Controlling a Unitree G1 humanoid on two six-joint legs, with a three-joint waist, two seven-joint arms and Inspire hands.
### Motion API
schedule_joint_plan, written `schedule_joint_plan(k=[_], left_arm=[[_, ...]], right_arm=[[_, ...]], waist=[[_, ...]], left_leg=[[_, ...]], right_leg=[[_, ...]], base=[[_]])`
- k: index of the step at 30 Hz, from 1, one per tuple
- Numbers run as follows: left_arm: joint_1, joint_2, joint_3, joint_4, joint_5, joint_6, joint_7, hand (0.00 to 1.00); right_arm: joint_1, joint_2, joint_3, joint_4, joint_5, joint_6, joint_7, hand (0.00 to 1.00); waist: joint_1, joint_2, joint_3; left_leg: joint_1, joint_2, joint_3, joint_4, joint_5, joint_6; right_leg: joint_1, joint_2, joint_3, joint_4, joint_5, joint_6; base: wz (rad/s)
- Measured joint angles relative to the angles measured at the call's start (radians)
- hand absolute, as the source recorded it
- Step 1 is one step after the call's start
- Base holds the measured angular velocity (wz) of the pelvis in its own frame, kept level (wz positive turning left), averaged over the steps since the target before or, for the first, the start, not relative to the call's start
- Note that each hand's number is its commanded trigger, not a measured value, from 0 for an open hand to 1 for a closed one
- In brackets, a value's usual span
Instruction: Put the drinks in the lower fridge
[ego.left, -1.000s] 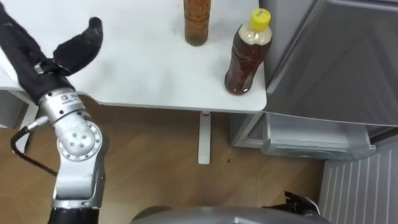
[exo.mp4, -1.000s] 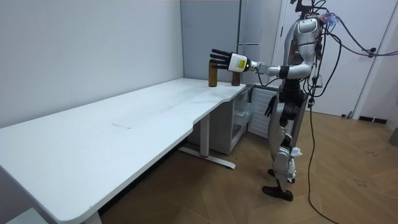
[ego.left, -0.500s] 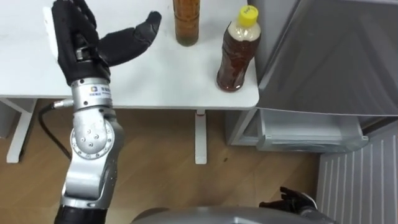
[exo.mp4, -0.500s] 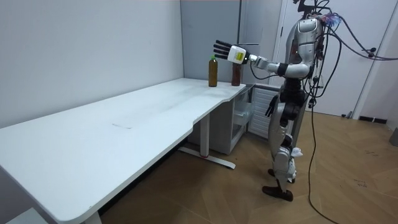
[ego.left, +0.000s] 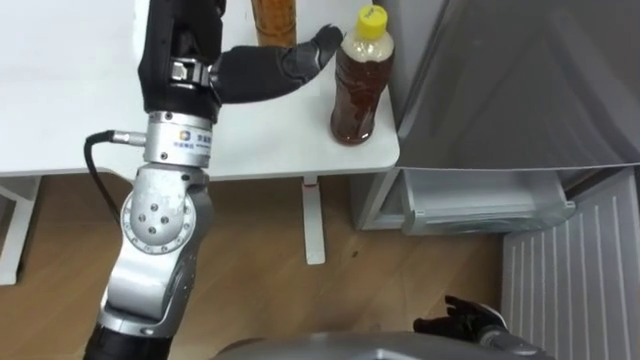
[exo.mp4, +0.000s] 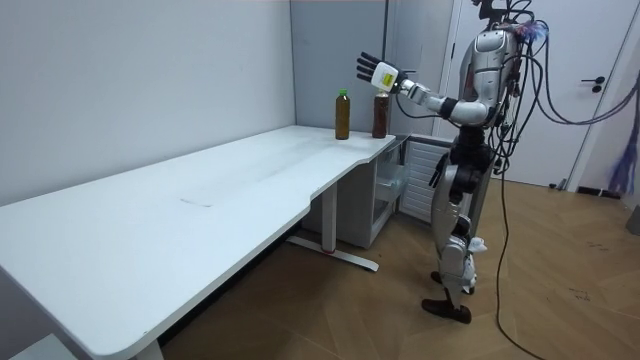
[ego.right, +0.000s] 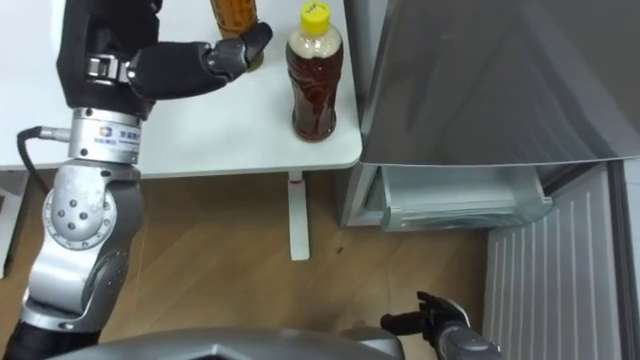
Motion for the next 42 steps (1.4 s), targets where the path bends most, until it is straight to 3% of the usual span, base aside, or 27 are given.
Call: schedule_joint_plan(k=[7,13,21,42], left_arm=[[0.000,0.000,-0.002,-0.001,0.000,0.000,-0.007,0.00],[-0.003,-0.003,-0.012,-0.001,-0.001,0.007,-0.026,0.00],[-0.003,0.010,-0.029,-0.001,-0.002,0.017,-0.058,0.00],[-0.007,0.011,-0.043,-0.001,-0.019,0.028,-0.135,0.00]], right_arm=[[-0.002,0.000,0.009,0.009,0.003,-0.001,0.000,0.00],[-0.004,-0.002,0.012,0.012,0.000,-0.001,-0.011,0.00],[-0.004,-0.007,0.012,0.010,0.000,-0.001,-0.014,0.00],[-0.010,-0.009,0.013,-0.002,-0.004,-0.003,-0.007,0.00]], waist=[[-0.001,-0.003,-0.0036],[-0.002,0.009,-0.0092],[-0.002,0.018,-0.0026],[-0.013,0.022,-0.0019]], left_leg=[[0.000,0.000,0.000,0.000,0.000,0.000],[0.002,0.000,0.001,0.001,0.000,0.000],[0.013,0.001,0.002,-0.001,0.000,0.000],[-0.001,0.000,0.004,-0.003,0.000,0.000]], right_leg=[[0.000,0.000,0.002,0.000,0.000,0.000],[0.003,0.000,0.003,0.000,0.000,0.000],[0.012,0.000,0.002,0.000,0.000,0.000],[-0.004,0.000,0.006,0.001,0.000,0.000]], base=[[0.00],[0.00],[0.00],[0.00]])
